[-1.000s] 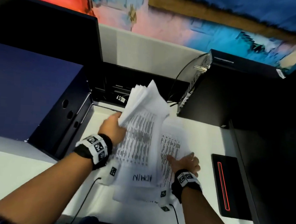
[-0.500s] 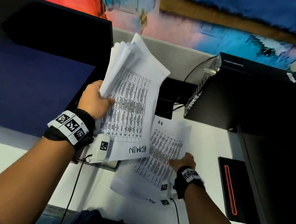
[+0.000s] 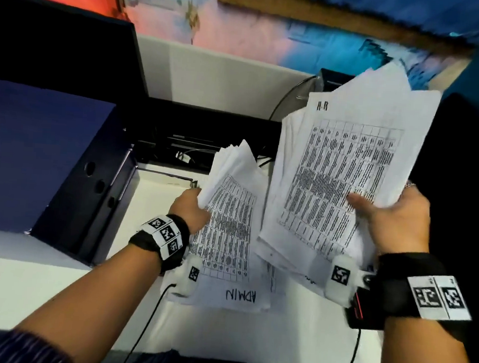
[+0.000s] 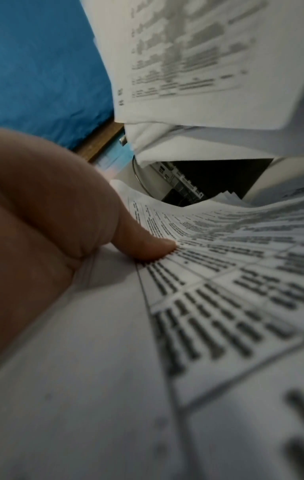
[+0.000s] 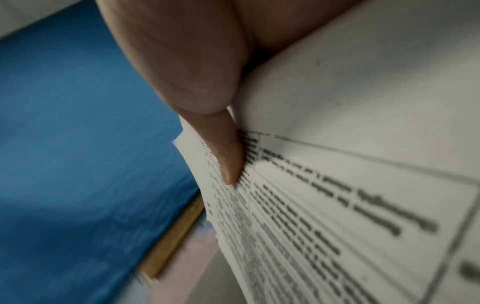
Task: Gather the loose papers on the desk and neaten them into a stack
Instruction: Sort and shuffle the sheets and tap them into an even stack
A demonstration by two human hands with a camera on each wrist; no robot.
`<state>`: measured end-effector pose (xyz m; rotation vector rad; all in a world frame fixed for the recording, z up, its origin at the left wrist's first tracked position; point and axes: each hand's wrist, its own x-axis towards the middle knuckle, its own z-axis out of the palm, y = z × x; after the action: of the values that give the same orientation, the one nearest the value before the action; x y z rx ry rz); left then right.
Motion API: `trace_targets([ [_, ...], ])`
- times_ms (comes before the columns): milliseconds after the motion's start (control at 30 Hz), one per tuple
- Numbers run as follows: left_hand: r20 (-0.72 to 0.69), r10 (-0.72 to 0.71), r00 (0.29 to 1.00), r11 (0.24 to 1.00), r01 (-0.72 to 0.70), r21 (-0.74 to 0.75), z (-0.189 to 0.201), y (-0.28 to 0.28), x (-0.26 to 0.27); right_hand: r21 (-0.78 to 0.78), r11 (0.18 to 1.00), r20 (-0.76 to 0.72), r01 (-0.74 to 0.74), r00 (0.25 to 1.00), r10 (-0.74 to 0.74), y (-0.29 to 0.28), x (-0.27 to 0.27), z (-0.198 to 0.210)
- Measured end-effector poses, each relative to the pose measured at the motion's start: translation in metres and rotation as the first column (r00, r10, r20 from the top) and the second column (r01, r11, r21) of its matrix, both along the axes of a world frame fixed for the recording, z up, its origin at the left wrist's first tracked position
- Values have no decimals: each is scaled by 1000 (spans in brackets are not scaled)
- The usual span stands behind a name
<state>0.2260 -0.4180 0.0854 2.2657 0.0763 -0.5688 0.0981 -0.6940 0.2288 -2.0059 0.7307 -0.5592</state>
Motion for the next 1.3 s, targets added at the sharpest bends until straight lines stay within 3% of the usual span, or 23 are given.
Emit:
trace_targets([
  [67,1,-15,1000,1000,15,2,-1,-2,4,154,987,107,-46,994,29,0,0,-2],
  [133,-8,-13,1000,1000,12,-16,-3,-2,5,202,978,80,-61,996,46,2,5,-18],
  [233,-60,-1,998,999,-2,-46,-13,2,3,324,945,-166,-40,981,98,4,21,-82],
  [333,-199,26,980,993,-48,-105,-33,8,4,400,915,-464,53,873,153,12,31,-159],
  [467,-276,186,943,970,-221,-105,-36,5,4,243,969,-604,-41,775,184,37,29,-209],
  [567,-327,138,935,971,-193,-141,-37,-2,2,174,973,-615,-150,755,226,61,25,-214],
  [633,-243,80,967,997,-78,17,-39,-3,1,64,981,-670,-185,720,179,66,26,-224],
  [700,-104,59,993,986,-41,161,-42,-4,0,-87,989,-734,-117,679,16,59,28,-231],
  [767,-27,31,999,980,-25,199,-40,-3,-1,-98,994,-770,41,630,-102,58,26,-227],
  [833,34,9,999,981,-15,195,-37,-1,0,-19,992,-747,129,658,-100,60,27,-232],
  [1000,86,-11,996,978,-7,208,-32,8,5,60,991,-709,115,704,-39,62,28,-226],
  [1066,86,-8,996,974,-11,226,-33,11,6,14,993,-684,116,725,-75,51,26,-204],
  [1166,62,2,998,969,-17,247,-34,12,6,-205,976,-599,78,778,-189,21,23,-156],
  [1300,46,-12,999,958,-1,286,-36,4,6,-302,939,-278,163,927,-250,-9,18,-74],
])
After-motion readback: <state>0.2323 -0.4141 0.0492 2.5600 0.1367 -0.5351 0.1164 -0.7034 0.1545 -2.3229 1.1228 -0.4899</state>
